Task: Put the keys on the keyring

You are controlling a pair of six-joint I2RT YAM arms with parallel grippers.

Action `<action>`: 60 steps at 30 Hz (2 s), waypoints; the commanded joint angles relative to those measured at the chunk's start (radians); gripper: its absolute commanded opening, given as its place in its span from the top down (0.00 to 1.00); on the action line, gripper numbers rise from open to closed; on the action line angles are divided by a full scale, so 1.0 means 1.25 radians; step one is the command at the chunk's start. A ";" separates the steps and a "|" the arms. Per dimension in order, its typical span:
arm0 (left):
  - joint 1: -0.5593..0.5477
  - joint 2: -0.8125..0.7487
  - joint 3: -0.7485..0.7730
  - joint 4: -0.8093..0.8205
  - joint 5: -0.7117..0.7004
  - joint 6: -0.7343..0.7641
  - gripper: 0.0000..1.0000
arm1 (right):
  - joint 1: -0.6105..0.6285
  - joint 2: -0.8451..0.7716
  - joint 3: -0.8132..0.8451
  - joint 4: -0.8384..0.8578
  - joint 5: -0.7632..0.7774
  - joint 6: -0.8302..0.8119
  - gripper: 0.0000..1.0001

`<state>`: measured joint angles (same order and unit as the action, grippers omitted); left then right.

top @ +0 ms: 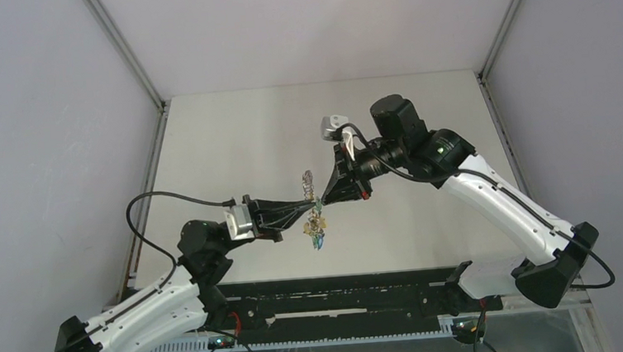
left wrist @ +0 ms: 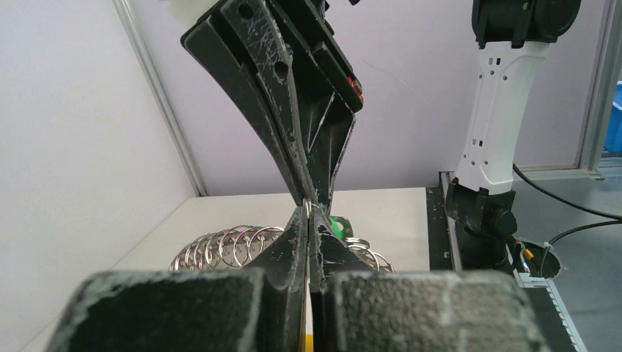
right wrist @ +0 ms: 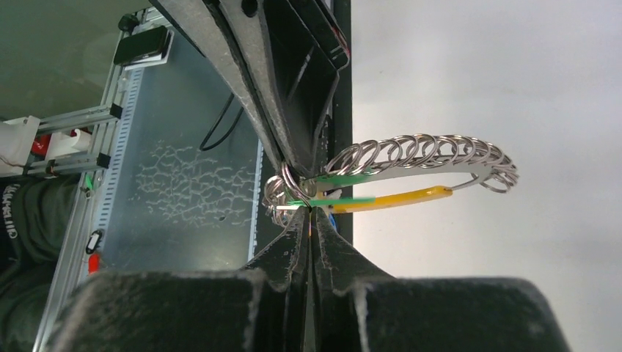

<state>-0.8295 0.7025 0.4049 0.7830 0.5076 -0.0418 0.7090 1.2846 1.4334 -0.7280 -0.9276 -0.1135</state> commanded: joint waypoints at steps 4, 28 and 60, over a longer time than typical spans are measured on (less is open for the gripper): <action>-0.009 -0.023 -0.010 0.094 -0.007 0.007 1.00 | 0.009 0.021 0.052 -0.083 0.059 -0.026 1.00; -0.010 -0.010 -0.005 0.094 0.010 0.000 1.00 | -0.011 -0.110 -0.078 0.202 -0.045 0.031 0.65; -0.010 -0.013 0.001 0.129 -0.017 0.013 1.00 | -0.018 -0.042 -0.077 0.181 -0.102 0.086 1.00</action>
<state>-0.8360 0.6956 0.4049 0.8371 0.5079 -0.0387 0.6937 1.2308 1.3304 -0.4911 -1.0420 -0.0040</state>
